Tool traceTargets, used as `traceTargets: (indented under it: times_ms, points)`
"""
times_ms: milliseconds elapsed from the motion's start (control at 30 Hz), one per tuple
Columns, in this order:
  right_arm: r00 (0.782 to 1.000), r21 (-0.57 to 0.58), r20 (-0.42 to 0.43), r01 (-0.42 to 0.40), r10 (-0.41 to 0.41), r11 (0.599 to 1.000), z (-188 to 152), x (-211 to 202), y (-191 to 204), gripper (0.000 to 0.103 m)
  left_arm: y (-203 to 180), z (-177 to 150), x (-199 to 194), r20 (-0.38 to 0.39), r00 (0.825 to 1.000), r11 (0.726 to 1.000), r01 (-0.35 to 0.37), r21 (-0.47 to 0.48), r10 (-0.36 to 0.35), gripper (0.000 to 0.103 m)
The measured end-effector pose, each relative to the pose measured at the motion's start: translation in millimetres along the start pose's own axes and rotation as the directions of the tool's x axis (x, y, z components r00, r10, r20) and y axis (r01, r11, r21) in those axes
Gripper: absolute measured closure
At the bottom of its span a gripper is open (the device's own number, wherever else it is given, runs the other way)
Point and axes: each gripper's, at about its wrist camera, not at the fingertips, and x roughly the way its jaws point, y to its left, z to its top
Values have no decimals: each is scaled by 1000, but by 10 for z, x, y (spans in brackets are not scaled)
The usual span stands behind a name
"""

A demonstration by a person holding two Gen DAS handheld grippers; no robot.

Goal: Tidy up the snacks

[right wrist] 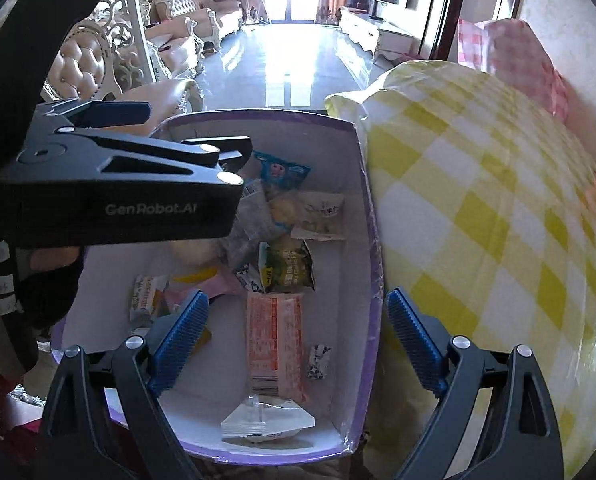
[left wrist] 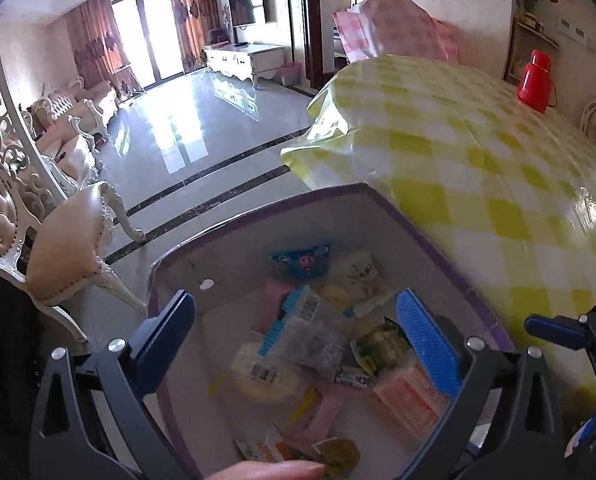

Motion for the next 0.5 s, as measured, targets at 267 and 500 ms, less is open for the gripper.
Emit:
traceTargets:
  times_ms: [267,500]
  points:
    - [1000,4,-14,3,-3,1000,-2,72,-23,15,-14,-8,66,-19,1000,1000,7,-3,-7,1]
    - [1000,6,-23,5,-5,1000,-23,110,-26,15,-11,-23,98,-30,1000,1000,9,-10,-9,1]
